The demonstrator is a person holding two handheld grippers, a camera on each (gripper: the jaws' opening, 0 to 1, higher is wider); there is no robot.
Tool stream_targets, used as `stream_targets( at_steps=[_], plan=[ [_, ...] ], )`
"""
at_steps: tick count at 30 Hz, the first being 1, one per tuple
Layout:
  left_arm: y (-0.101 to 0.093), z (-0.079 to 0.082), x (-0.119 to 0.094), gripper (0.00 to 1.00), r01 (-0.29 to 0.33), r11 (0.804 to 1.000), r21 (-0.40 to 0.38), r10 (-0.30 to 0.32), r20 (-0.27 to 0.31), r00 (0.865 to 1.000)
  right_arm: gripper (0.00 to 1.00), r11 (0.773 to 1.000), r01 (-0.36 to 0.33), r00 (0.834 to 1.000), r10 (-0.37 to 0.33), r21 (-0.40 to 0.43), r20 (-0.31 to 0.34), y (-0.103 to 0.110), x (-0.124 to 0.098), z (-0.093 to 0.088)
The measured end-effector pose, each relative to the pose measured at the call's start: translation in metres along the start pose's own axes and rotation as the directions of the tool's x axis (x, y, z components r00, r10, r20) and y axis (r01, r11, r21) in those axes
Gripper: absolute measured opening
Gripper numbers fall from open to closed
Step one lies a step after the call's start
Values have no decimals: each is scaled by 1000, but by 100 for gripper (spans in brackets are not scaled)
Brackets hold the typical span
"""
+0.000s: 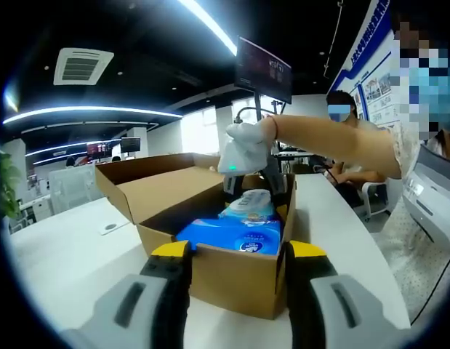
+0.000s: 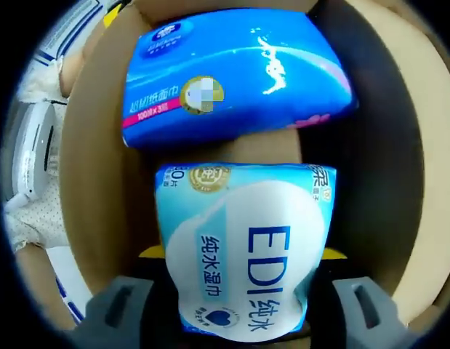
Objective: Operate the shoe box by opening the lid, removing the specified soft item, and placing it in the target area until the item is outside and the box remains undamaged.
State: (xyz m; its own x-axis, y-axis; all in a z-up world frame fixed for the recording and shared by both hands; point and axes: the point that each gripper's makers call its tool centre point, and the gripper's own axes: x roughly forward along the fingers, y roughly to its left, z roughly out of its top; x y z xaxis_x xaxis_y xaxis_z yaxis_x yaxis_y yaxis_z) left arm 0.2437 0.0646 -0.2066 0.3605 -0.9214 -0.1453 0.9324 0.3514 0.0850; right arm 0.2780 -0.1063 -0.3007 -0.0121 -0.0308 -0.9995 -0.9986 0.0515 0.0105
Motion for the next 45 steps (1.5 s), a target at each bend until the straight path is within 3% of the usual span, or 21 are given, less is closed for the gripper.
stream_targets(
  at_steps=[17,45],
  plan=[
    [-2,-1,1,53,-4,1000,10,4,-6,1000,75,1000,-1,998,2,-12,67,2,1,1],
    [-5,-1,2,53,-5,1000,10,5,-3,1000,75,1000,2,997,-1,-8,78,3,0,2]
  ],
)
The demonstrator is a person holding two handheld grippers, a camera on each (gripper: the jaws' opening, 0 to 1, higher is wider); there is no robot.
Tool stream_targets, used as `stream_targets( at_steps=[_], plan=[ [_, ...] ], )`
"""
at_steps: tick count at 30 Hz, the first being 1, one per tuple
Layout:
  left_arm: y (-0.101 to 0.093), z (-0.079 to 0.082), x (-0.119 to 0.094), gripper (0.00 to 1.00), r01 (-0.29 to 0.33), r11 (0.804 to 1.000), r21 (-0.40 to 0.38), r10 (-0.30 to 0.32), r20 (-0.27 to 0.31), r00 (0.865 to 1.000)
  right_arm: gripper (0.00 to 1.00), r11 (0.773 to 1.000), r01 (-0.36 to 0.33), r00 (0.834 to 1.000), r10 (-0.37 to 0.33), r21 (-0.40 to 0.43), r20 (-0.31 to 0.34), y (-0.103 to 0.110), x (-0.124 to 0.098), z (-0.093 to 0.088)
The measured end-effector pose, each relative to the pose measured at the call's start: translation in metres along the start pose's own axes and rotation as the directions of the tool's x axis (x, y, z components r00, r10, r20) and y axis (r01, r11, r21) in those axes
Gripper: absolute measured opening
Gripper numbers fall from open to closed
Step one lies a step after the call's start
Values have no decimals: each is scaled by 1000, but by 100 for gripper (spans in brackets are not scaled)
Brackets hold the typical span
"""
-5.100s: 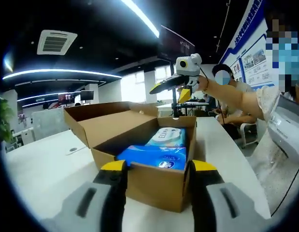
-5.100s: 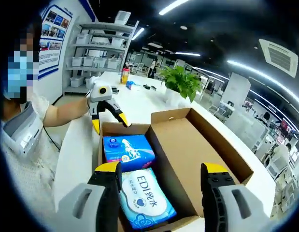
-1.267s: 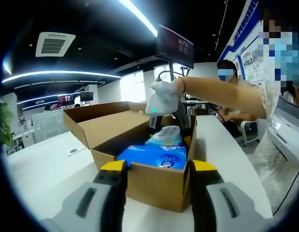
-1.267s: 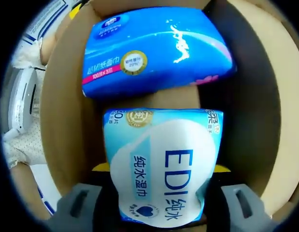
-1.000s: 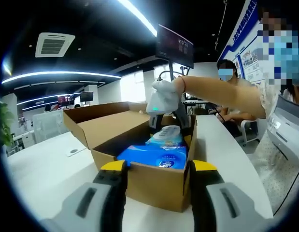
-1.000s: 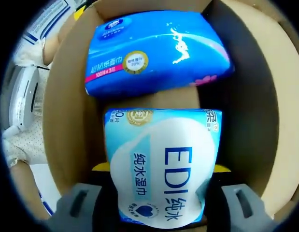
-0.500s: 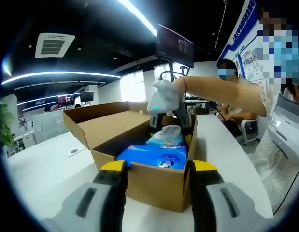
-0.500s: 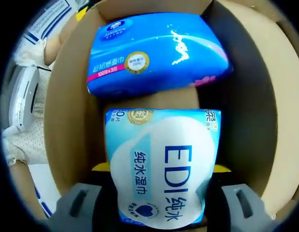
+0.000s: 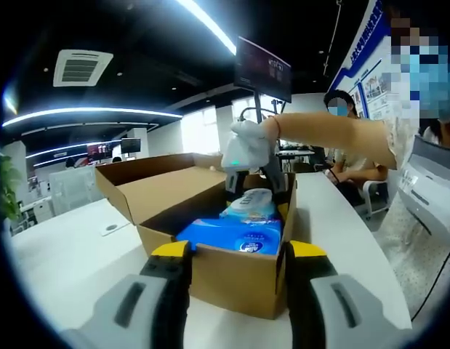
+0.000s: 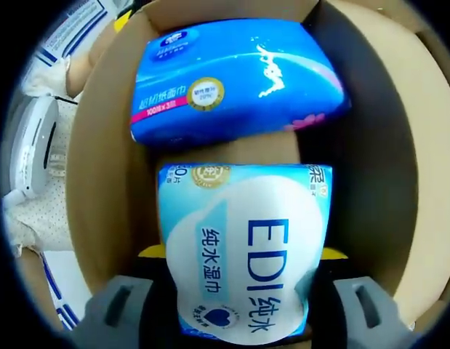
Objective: Operate the shoe box by opening the lid, removing the specified soft item, and placing it in the target area until the item is outside and the box remains undamaged.
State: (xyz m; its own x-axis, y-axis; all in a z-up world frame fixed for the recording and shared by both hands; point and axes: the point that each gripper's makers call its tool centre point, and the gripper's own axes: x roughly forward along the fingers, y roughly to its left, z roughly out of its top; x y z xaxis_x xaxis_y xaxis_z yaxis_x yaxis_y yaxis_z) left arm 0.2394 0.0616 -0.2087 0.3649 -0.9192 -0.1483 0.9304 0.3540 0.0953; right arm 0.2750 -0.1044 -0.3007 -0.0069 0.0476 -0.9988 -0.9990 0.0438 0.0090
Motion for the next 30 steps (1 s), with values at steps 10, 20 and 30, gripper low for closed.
stream_targets(
  at_steps=[10,20,30],
  plan=[
    [-3,0,-1,53,-4,1000,13,4,-9,1000,75,1000,-3,1000,3,-5,7,4,1,0],
    [-2,-1,-3,53,-7,1000,16,7,-11,1000,74,1000,-6,999,7,-10,42,0,-1,1],
    [-2,-1,-4,53,-4,1000,18,4,-10,1000,73,1000,-5,999,5,-3,33,-4,-3,2]
  ],
)
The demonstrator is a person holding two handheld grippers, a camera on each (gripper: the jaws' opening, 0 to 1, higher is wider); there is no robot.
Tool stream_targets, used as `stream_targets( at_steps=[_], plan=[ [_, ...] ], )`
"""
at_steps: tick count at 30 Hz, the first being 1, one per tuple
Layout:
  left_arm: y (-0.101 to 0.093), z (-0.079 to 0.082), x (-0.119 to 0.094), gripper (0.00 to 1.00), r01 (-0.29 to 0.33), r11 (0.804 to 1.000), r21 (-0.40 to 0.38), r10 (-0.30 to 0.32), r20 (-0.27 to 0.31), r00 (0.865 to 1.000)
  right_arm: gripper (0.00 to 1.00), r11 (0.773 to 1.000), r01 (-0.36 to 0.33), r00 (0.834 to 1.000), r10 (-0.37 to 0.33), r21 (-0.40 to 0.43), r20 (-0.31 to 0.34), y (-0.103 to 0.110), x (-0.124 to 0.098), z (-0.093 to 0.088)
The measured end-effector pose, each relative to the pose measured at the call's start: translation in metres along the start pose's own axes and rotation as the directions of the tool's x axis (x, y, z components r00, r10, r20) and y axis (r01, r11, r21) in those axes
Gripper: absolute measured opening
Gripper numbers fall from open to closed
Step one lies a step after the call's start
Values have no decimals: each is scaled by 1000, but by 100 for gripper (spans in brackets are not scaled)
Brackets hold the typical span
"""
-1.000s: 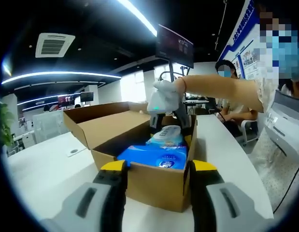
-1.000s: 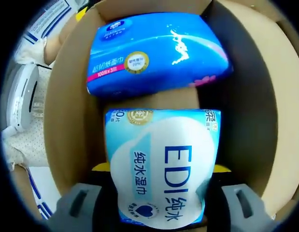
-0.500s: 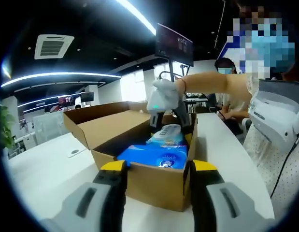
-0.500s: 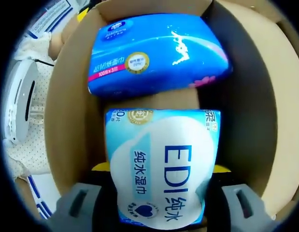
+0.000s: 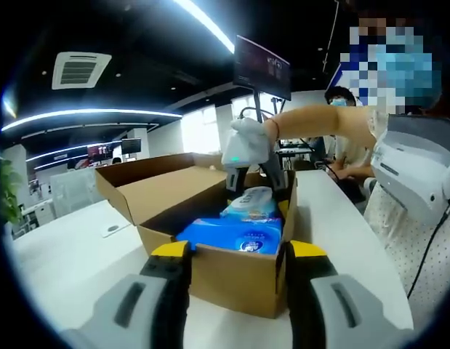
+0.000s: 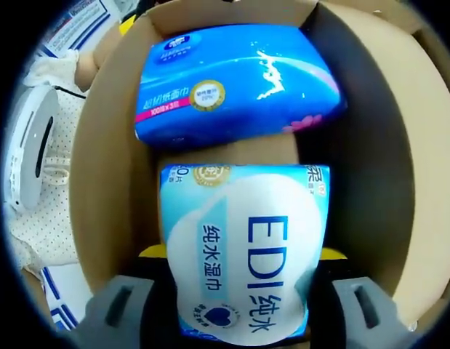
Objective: Operate the shoe box by opening the lid, removing the specified soft item, and placing it in the target area until the item is outside and the box remains undamaged.
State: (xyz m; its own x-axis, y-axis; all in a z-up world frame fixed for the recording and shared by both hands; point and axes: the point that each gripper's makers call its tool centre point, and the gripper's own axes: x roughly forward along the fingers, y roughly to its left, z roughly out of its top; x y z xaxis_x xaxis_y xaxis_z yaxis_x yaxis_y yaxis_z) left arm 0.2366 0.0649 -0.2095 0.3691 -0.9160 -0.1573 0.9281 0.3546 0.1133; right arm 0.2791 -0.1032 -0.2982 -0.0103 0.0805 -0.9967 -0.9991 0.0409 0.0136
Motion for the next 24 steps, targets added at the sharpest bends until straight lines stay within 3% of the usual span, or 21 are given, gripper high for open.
stream_targets(
  at_steps=[15,24],
  plan=[
    [0,1,1,53,5,1000,2,-5,4,1000,69,992,49,999,-47,114,-25,-3,-5,1],
    [0,1,2,53,6,1000,3,-6,4,1000,65,991,80,996,-76,103,-44,-8,-14,1]
  ],
)
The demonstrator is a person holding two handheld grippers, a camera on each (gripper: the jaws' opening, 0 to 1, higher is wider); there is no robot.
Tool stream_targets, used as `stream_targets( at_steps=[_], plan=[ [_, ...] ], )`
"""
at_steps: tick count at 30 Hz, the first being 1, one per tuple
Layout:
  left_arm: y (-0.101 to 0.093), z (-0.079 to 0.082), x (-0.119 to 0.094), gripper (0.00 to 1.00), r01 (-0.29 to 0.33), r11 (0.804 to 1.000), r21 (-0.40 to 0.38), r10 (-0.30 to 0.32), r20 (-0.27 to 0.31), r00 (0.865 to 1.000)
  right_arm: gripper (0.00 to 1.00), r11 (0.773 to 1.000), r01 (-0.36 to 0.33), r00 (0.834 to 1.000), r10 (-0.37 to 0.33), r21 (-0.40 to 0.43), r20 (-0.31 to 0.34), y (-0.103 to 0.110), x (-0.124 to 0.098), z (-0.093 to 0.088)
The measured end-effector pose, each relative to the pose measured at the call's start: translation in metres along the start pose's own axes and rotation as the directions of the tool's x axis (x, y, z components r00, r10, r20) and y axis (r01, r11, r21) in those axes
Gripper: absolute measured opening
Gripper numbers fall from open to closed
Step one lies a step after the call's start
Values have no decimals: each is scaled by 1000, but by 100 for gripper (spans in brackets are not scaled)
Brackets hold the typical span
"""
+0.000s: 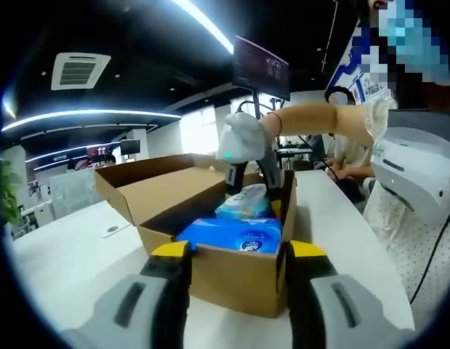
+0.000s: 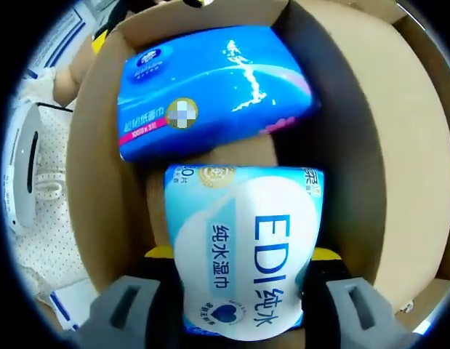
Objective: Operate the shoe box by opening the lid, removing the specified soft item, and placing it in the target area until the item is outside and the box remains undamaged.
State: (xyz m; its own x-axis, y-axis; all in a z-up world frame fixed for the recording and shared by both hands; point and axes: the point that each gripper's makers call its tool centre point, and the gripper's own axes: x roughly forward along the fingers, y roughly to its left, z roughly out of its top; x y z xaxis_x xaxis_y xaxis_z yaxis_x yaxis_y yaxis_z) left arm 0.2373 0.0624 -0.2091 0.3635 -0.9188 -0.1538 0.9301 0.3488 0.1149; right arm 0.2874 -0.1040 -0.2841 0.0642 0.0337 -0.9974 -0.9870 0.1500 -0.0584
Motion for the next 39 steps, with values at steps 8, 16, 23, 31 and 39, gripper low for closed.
stream_targets(
  at_steps=[8,16,23,31,39],
  plan=[
    [1,0,0,53,3,1000,0,-3,4,1000,65,1000,-2,1000,2,21,16,3,-15,4],
    [1,0,-1,53,4,1000,1,-4,4,1000,65,999,45,999,-46,27,19,-1,-39,10],
    [1,0,-1,53,6,1000,1,-6,6,1000,65,996,71,997,-72,53,23,-4,-63,6],
    [2,0,-1,53,11,1000,1,-11,13,1000,65,991,102,994,-105,81,33,-6,-84,-1],
    [2,0,-1,52,15,1000,3,-15,17,1000,65,988,113,992,-118,109,37,-6,-106,-10]
  ],
)
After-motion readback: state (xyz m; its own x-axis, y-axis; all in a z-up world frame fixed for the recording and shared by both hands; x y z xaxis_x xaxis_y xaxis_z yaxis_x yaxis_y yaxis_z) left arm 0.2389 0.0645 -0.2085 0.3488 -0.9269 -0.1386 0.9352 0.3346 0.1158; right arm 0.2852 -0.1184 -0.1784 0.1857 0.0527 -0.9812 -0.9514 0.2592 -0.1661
